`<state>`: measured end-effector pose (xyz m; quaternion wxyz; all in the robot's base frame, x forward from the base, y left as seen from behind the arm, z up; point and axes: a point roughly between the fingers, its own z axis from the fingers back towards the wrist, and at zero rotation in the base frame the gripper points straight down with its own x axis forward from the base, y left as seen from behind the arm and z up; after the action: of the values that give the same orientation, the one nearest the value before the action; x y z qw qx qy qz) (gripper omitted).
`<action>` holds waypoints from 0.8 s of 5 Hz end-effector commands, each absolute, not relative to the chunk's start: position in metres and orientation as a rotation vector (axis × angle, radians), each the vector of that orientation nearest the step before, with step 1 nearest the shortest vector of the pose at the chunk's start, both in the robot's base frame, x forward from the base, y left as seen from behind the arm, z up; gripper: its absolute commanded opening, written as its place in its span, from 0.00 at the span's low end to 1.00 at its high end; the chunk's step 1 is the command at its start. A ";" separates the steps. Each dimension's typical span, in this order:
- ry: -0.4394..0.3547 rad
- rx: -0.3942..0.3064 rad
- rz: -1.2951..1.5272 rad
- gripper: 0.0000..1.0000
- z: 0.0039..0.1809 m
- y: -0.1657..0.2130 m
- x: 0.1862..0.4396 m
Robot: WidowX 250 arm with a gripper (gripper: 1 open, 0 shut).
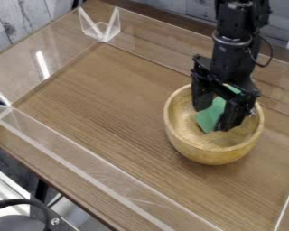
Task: Remove the green block from inside the brown bowl and put it on the table
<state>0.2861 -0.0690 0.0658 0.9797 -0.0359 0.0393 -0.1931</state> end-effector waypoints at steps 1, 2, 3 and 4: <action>0.027 -0.055 -0.393 1.00 0.080 -0.071 0.298; 0.027 -0.044 -0.389 1.00 0.080 -0.069 0.300; 0.044 -0.055 -0.392 1.00 0.075 -0.072 0.297; 0.059 -0.065 -0.394 1.00 0.070 -0.074 0.292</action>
<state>0.2881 -0.0706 0.0622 0.9802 -0.0320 0.0451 -0.1902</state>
